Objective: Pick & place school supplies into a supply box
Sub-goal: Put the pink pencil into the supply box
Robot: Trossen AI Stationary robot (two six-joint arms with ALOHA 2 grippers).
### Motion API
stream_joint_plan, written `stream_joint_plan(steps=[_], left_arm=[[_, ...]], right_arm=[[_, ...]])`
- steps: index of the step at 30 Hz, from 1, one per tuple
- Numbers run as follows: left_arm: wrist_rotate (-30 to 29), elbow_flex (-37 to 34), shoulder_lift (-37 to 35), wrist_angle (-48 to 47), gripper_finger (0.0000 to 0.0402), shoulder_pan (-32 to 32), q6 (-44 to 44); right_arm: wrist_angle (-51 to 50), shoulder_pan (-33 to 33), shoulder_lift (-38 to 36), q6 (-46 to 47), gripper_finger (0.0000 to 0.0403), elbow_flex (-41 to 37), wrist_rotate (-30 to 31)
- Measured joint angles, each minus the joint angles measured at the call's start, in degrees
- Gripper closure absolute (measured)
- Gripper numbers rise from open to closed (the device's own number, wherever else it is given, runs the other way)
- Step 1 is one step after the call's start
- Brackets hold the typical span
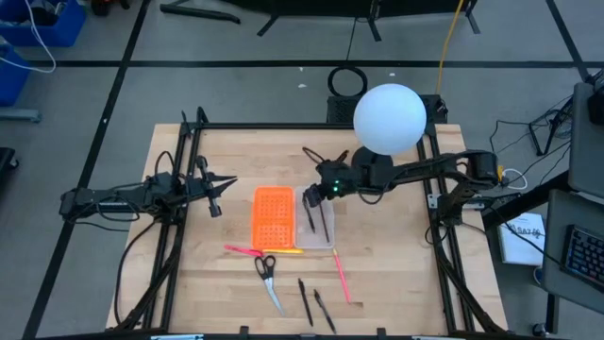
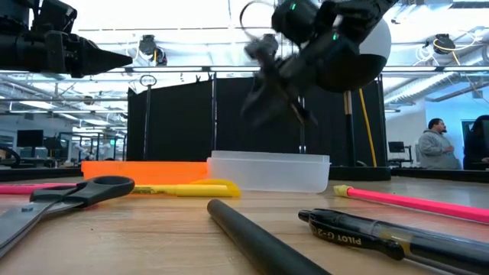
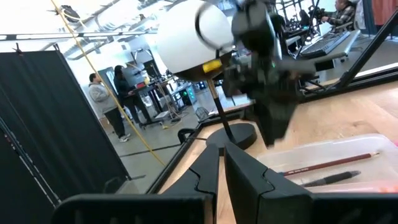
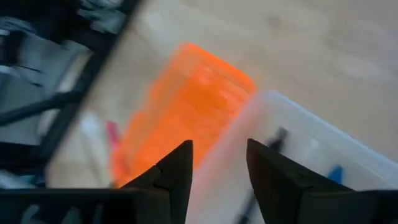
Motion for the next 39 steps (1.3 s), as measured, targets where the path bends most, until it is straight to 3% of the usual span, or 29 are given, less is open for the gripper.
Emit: stream_joint_plan(steps=[3, 10, 18, 23, 26, 29, 32, 39], left_arm=[[0.0, 0.0, 0.0, 0.0, 0.0366, 0.0, 0.0], [0.0, 0.0, 0.0, -0.2, 0.0366, 0.0, -0.6], [-0.4, 0.0, 0.0, 0.5, 0.0366, 0.0, 0.8], [-0.6, 0.0, 0.0, 0.3, 0.0366, 0.0, 0.8], [-0.6, 0.0, 0.0, -0.2, 0.0366, 0.0, -0.9], [-0.6, 0.0, 0.0, -1.1, 0.0366, 0.0, -1.1], [-0.6, 0.0, 0.0, -1.4, 0.0366, 0.0, -1.1], [-0.6, 0.0, 0.0, -1.0, 0.0366, 0.0, -1.0]], right_arm=[[0.2, 1.3, -3.9, -1.4, 0.0269, 0.0, 0.0], [-10.7, 7.6, -13.2, -1.1, 0.0285, 0.0, 1.2], [-26.1, 19.0, -18.7, -8.8, 0.0317, 0.0, 14.9], [-26.4, 26.0, -16.1, -2.3, 0.0333, 0.0, 25.7], [-26.3, 29.3, -12.8, 2.5, 0.0347, 0.0, 28.7], [-26.7, 32.0, -9.4, 11.8, 0.0365, 0.0, 27.2], [-26.8, 33.2, -6.2, 21.5, 0.0387, 0.0, 19.3], [-34.8, 33.1, 2.2, 29.9, 0.0402, 8.4, 3.8]])
